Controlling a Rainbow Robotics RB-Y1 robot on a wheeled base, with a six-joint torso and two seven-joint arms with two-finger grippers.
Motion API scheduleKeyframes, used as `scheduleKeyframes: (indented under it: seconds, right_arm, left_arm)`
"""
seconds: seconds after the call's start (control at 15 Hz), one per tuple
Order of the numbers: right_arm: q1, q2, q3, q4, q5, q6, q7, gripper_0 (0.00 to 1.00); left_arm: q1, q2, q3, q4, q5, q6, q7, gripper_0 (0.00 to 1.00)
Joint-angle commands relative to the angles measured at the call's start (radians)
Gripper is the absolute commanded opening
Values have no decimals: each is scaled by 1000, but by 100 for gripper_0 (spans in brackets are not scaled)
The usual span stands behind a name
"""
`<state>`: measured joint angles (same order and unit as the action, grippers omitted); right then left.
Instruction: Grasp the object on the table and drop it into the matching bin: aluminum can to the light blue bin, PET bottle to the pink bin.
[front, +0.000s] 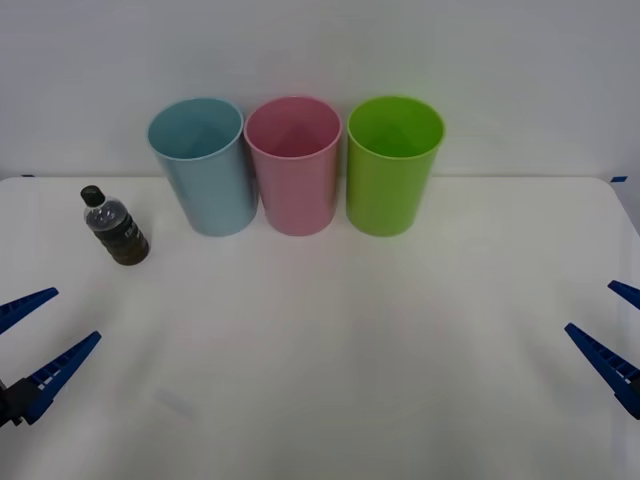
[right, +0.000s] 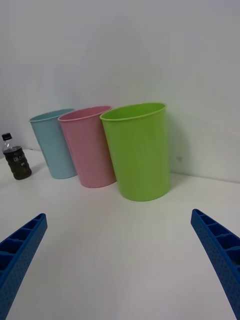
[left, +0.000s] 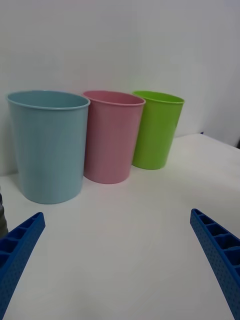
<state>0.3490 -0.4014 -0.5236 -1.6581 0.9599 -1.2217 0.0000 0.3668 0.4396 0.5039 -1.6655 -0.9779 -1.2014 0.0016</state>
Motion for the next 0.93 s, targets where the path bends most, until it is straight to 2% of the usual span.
scheduleKeyframes:
  seconds: [0.07, 0.27, 0.93]
  right_arm:
    - [0, 0, 0, 0, 0, 0, 0, 100]
    - [0, 0, 0, 0, 0, 0, 0, 100]
    - [0, 0, 0, 0, 0, 0, 0, 100]
  left_arm:
    - [23, -1, 2, 7, 1, 26, -15, 100]
    - [46, -1, -16, 7, 8, 103, -40, 100]
    - [11, -22, -177, 7, 15, 500, -107, 100]
